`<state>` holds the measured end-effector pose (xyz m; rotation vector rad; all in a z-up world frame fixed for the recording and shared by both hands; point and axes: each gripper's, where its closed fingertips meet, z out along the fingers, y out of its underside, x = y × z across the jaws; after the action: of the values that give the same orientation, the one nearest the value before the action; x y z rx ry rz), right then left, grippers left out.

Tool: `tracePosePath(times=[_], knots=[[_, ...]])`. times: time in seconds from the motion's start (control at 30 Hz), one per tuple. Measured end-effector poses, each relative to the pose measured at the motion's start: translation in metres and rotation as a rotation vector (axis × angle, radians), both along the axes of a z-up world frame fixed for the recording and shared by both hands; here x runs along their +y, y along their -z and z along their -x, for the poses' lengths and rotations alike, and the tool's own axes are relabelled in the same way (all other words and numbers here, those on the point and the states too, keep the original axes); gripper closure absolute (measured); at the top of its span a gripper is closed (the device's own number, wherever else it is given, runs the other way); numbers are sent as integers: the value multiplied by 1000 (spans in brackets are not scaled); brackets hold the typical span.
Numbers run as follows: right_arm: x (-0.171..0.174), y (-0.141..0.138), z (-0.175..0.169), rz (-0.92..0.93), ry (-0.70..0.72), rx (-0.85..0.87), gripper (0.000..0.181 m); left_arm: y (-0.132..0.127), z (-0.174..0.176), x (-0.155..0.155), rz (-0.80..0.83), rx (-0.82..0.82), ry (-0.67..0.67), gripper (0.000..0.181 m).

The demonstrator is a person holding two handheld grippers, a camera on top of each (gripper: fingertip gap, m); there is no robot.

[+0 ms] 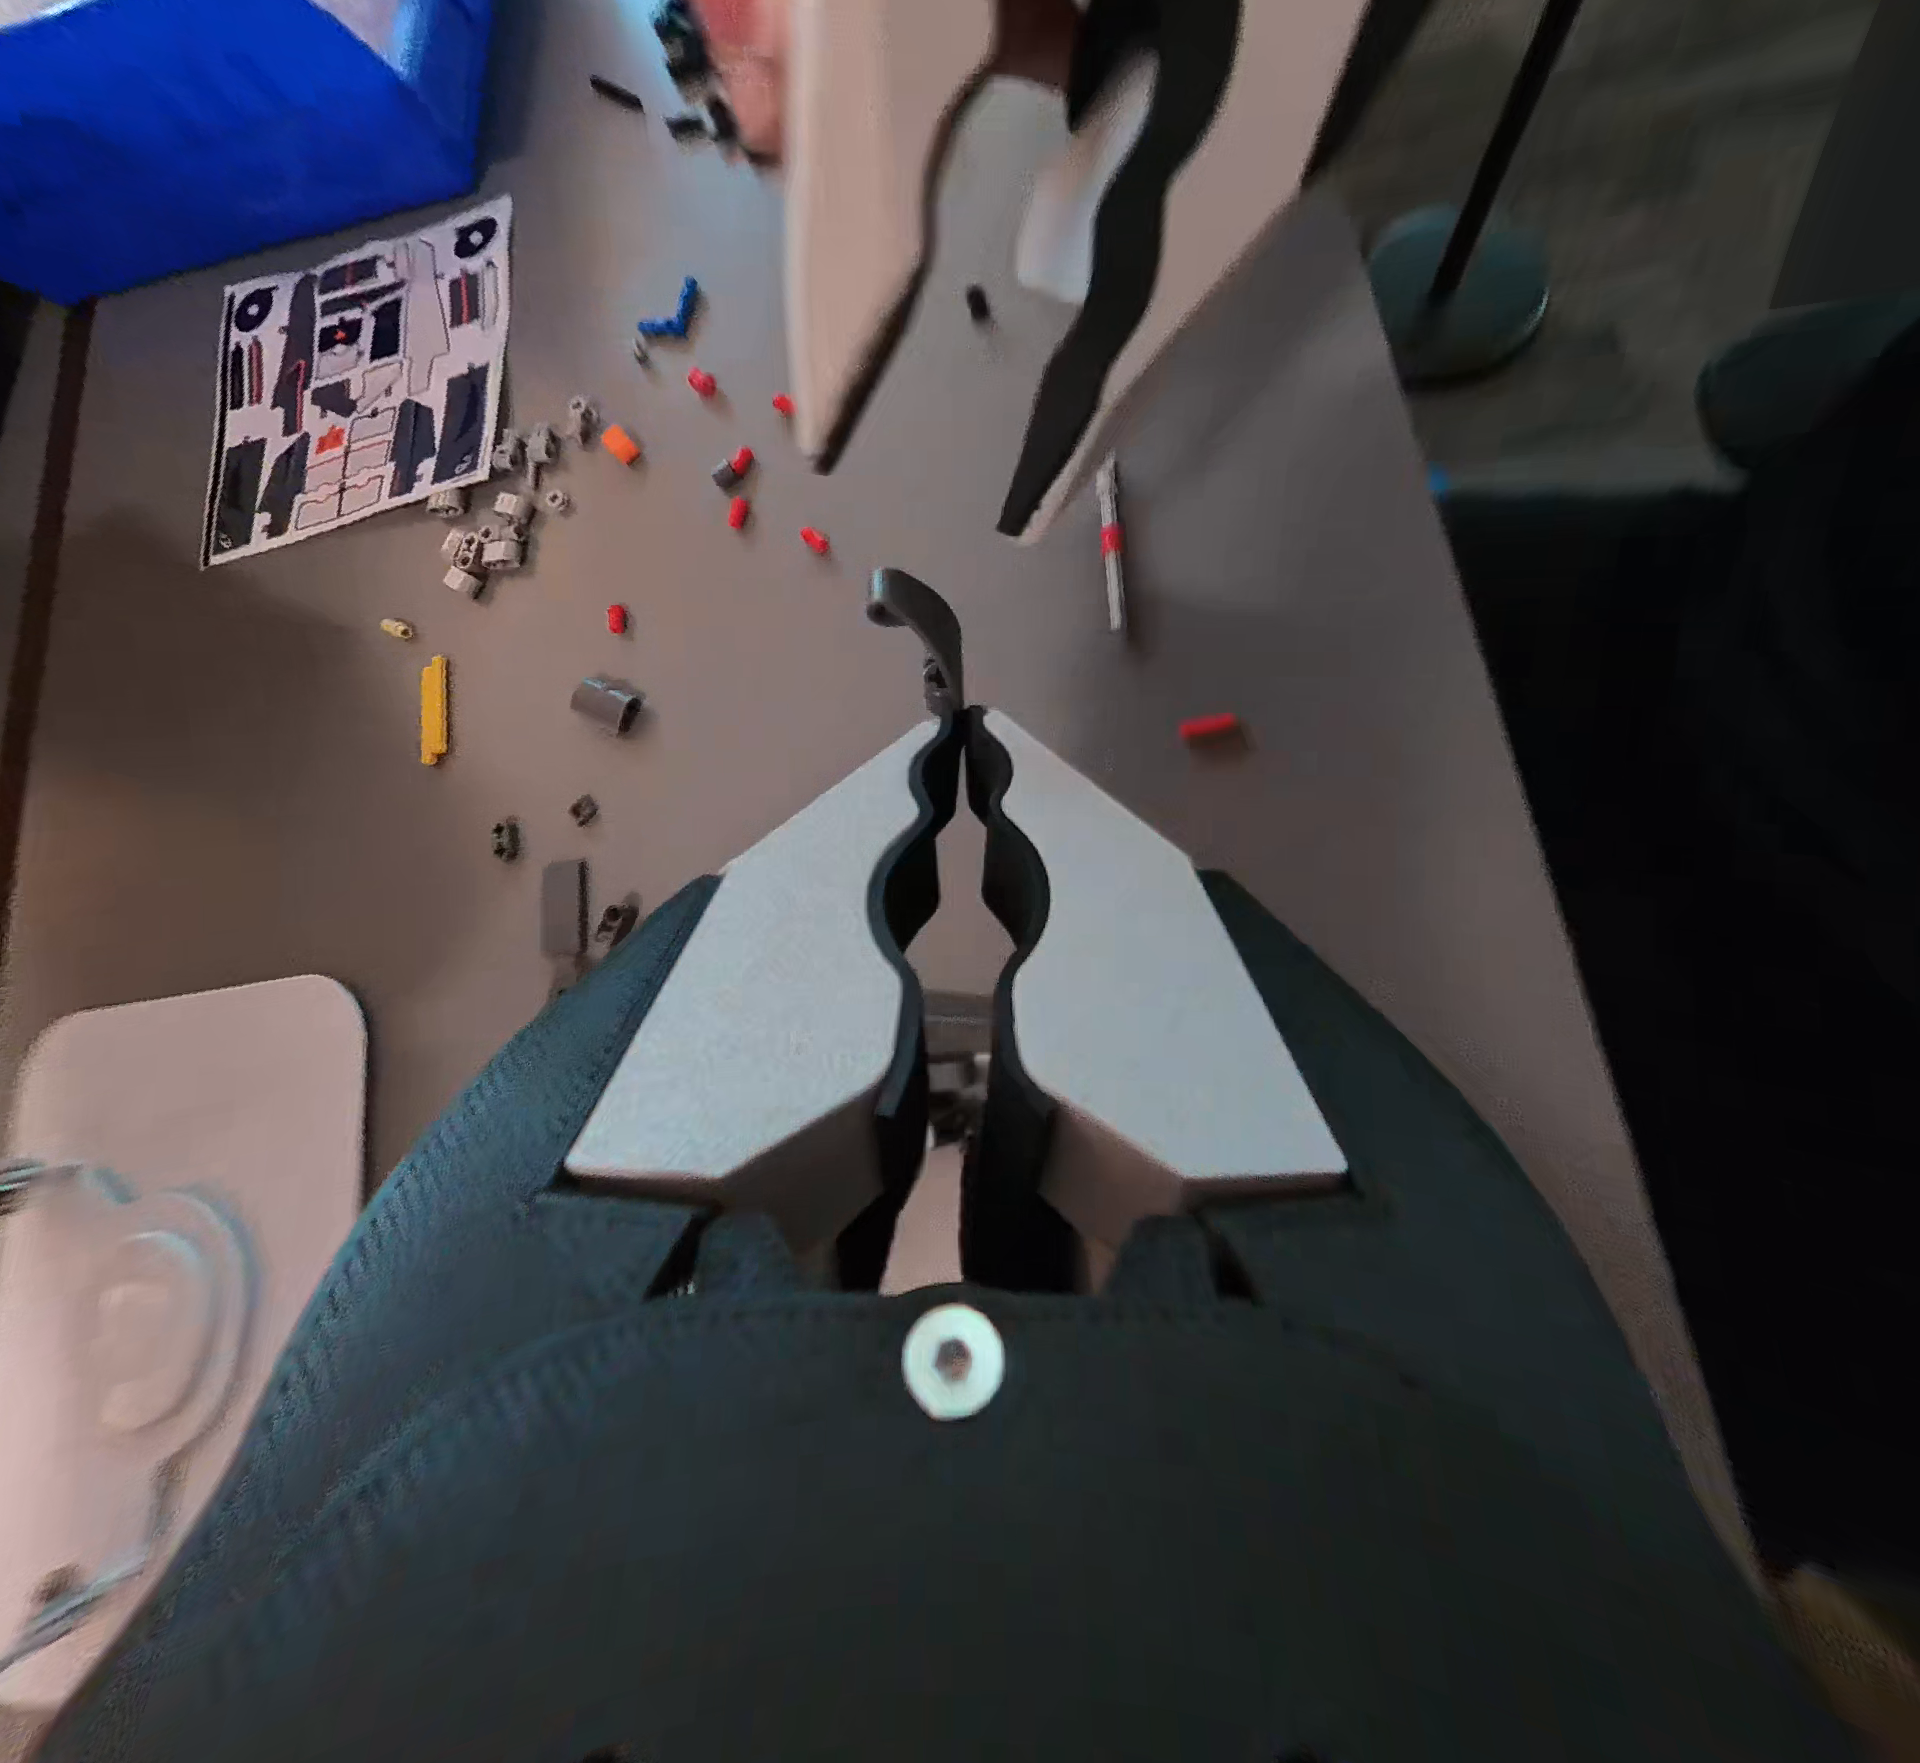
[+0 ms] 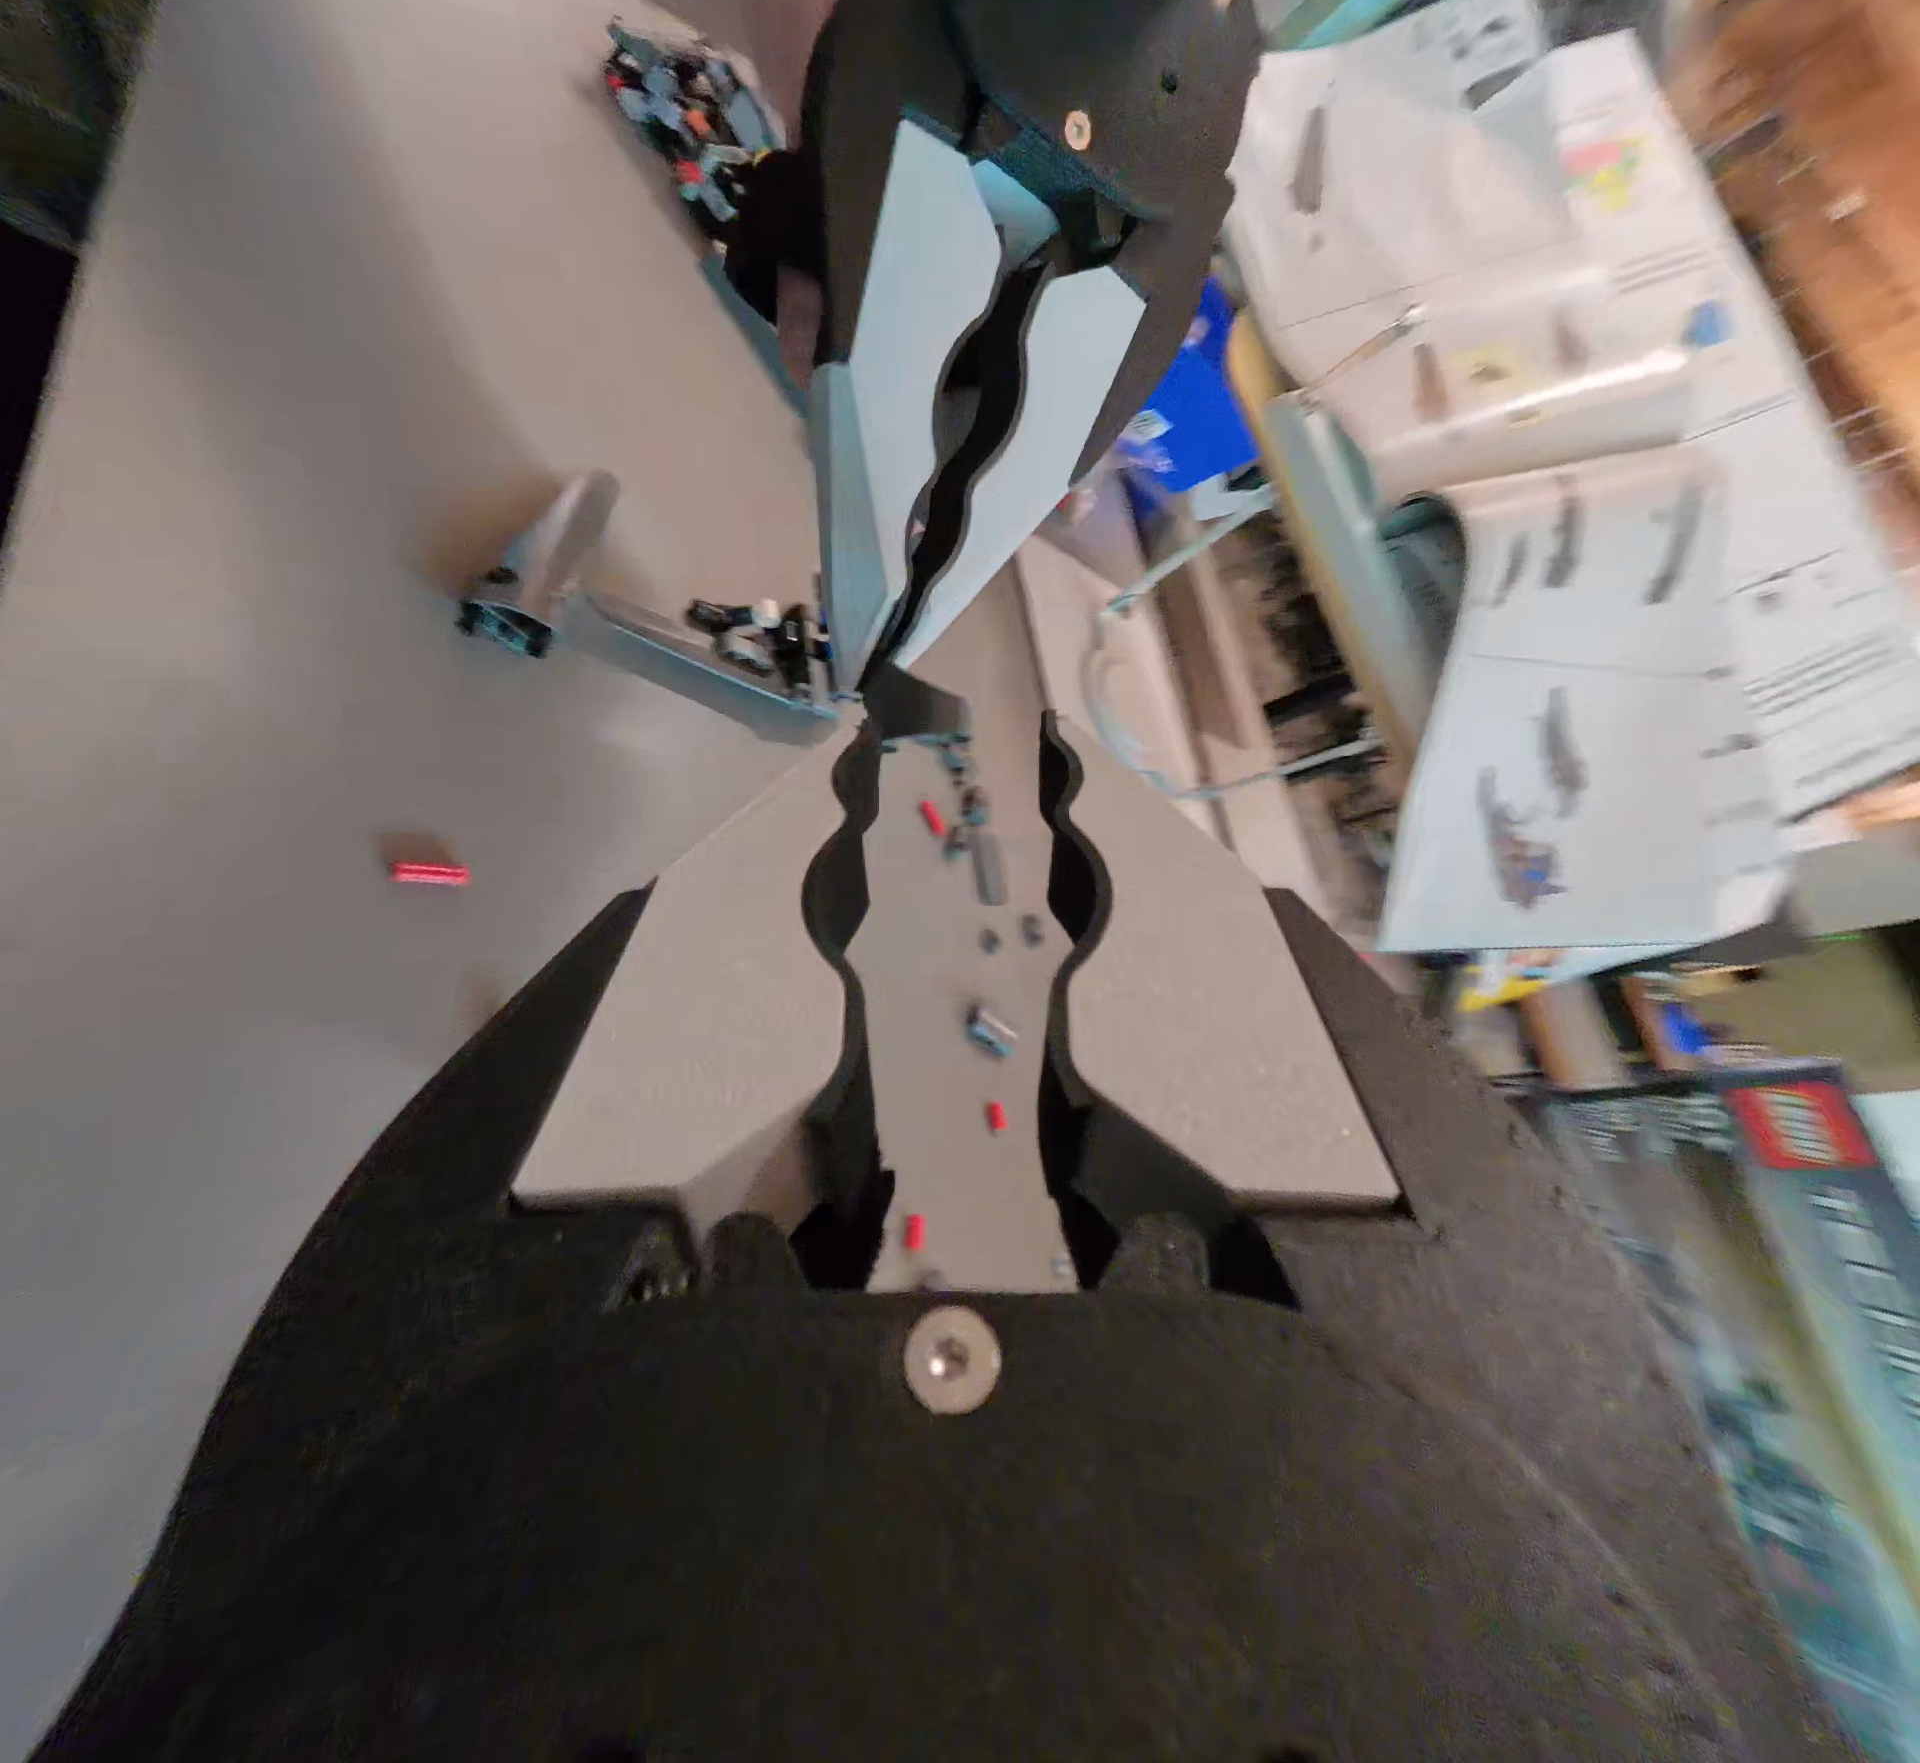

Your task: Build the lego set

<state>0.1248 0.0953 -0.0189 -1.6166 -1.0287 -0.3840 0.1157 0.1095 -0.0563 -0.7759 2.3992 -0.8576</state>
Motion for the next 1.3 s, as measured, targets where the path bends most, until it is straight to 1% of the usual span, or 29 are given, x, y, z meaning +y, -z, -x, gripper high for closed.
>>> tracePosePath(times=[0.1,0.2,0.27,0.5,0.77,0.83,0.9,0.97,1.1,1.2,1.3], knots=[[5,10,9,134,-58,62,153,7,3,-3,-139,21,48,181],[9,28,11,261,-79,89,166,9,2,-4,-209,32,72,181],[9,33,12,306,-91,123,175,12,2,0,-257,30,83,181],[7,37,10,350,-71,208,181,11,-4,4,-341,7,93,181],[9,22,4,269,-64,504,181,-9,-10,6,-258,-97,35,181],[9,13,2,240,-70,591,181,-18,-13,6,-211,-145,2,181],[7,-4,-2,182,-84,711,181,-29,-16,11,-160,-204,-60,179],[3,-24,-8,117,-124,861,181,-38,-15,7,-39,-248,-86,172],[-9,-57,-11,21,-263,1148,181,-58,-16,-13,308,-316,-102,164],[-15,-72,-9,-38,-354,1296,181,-84,-15,-28,614,-357,-65,167],[-22,-84,-7,-115,-418,1384,181,-99,-16,-34,782,-375,-56,168]])
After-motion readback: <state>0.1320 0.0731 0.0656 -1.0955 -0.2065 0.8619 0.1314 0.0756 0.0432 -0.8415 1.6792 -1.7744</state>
